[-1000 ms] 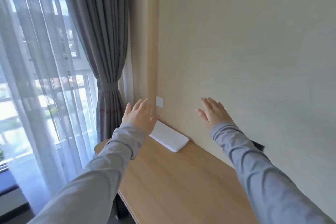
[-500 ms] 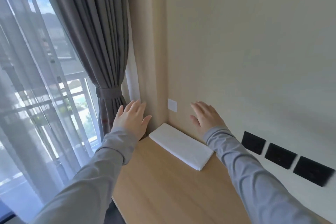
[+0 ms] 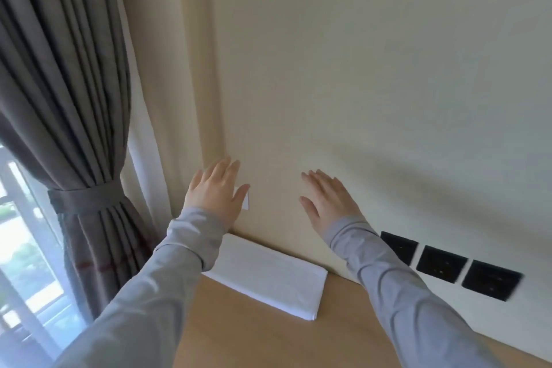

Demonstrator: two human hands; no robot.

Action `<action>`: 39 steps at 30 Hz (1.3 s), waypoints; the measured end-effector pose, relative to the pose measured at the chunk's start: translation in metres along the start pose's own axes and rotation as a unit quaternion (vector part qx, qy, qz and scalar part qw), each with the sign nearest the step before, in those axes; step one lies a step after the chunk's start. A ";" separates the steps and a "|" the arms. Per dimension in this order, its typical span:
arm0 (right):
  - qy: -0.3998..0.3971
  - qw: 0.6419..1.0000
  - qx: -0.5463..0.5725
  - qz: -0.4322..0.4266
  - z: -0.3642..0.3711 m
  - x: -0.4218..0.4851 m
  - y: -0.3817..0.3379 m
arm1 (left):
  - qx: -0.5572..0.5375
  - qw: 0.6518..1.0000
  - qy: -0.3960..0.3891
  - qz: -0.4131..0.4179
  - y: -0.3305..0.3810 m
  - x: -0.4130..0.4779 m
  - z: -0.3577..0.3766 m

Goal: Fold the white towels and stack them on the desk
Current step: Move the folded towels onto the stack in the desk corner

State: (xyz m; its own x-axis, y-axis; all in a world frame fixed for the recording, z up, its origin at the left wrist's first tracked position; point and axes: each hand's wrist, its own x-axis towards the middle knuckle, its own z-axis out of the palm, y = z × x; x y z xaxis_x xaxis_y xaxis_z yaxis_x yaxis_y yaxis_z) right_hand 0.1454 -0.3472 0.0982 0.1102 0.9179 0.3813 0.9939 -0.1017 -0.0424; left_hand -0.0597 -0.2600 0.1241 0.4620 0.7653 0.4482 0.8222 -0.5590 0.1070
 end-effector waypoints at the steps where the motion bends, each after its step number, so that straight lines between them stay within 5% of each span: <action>1: 0.001 1.000 -0.011 0.009 0.002 0.006 -0.003 | -0.005 1.000 0.002 0.011 -0.007 0.009 0.005; 12: 0.023 0.984 -0.021 0.178 0.043 0.068 -0.061 | -0.083 0.991 -0.059 0.088 -0.104 0.091 0.073; 19: -0.020 0.970 0.008 0.244 0.099 0.047 -0.060 | -0.133 0.972 -0.168 0.099 -0.114 0.078 0.152; 23: -0.074 0.943 0.081 0.314 0.152 0.021 -0.062 | -0.190 0.944 -0.267 0.037 -0.121 0.051 0.208; 30: -0.183 0.837 0.230 0.462 0.256 -0.043 -0.081 | -0.216 0.864 -0.412 -0.195 -0.141 -0.001 0.292; 33: -0.169 0.783 0.253 0.543 0.283 -0.059 -0.093 | -0.228 0.824 -0.437 -0.281 -0.147 -0.009 0.313; 37: -0.087 0.654 0.373 0.652 0.304 -0.066 -0.090 | -0.272 0.768 -0.440 -0.378 -0.152 -0.012 0.339; 39: -0.058 0.566 0.455 0.685 0.312 -0.065 -0.083 | -0.351 0.701 -0.388 -0.484 -0.154 -0.011 0.356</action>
State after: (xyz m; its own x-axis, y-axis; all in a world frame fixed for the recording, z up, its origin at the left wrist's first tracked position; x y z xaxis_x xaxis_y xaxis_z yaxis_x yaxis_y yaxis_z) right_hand 0.0551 -0.2790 -0.2114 0.7252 0.2410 -0.6450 -0.4409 -0.5570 -0.7038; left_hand -0.0731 -0.0687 -0.2132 0.0656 0.6858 -0.7249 0.6351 0.5316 0.5604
